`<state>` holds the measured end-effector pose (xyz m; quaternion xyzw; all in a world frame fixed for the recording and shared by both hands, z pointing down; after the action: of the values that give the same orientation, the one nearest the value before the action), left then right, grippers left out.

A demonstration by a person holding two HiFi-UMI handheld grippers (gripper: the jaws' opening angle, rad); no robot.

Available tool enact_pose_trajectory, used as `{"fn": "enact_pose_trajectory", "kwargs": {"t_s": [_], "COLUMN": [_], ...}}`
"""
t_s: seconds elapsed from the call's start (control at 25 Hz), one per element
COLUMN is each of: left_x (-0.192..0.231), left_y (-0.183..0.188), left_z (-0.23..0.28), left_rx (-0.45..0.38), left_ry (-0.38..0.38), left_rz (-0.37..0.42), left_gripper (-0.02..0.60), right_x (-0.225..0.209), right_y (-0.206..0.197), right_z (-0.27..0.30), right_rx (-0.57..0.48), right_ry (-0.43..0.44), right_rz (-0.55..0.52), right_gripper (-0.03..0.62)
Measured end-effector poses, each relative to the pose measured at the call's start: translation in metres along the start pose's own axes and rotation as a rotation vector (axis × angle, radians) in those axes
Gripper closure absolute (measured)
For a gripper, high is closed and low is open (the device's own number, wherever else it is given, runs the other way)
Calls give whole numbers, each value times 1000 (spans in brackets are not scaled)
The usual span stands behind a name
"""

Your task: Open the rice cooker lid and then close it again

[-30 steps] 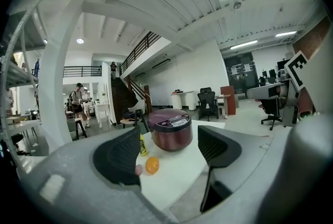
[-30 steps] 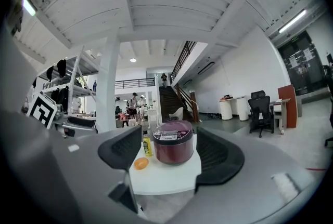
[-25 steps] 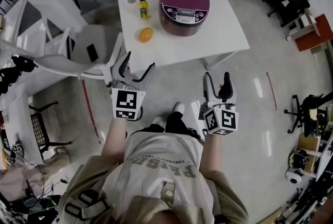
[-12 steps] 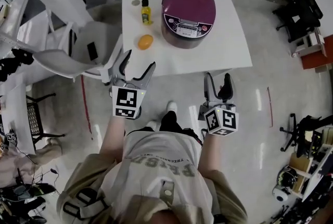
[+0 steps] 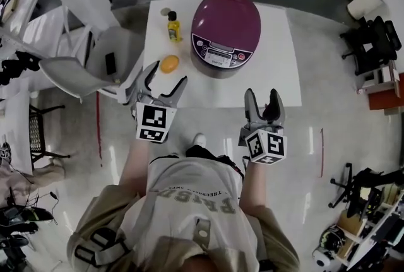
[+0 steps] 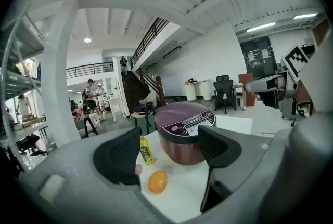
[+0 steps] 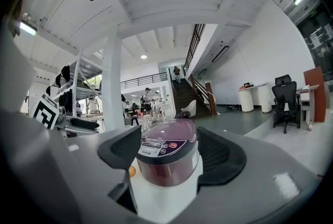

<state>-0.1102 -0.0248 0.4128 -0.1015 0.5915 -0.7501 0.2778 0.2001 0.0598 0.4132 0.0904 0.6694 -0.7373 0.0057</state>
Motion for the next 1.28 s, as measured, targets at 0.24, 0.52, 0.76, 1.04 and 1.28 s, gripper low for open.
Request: {"fn": "enact_pose_trajectory", "kwargs": {"t_s": [0.24,0.52,0.76,1.04,1.28], "left_x": [-8,-15,-18,-18,-15], "left_y": [11,15,9,4,6], "left_z": [27,45,54,77,96], "left_rx": [-10,-3,24,102,147], "left_ry": [43,60,36,-71,-192], "left_rz": [-23,-48,-37,62,189], "left_gripper": [221,221,221,196,156], "right_x": [-19,-35,-42,-40,-28], "right_y": [3,3,-4,-9,-8], "right_z": [29,46,55,70,85], "right_rx": [8,21,43,96,170], "right_ry": [75,112,122,158,234], "right_rz": [-11,-12,-3,-20,-110], "right_gripper": [275,275,267,263,250]}}
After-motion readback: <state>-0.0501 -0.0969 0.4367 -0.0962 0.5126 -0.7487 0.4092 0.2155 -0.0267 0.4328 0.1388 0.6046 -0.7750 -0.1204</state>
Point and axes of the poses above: the fingertips, and each gripper's own axes: z forward along the fingers, x to its left, y out of its top, the point moved 10 cm from there along -z, backward along the fingers, and after that the axes turned 1 degree about -z, right-handed, at the moved point
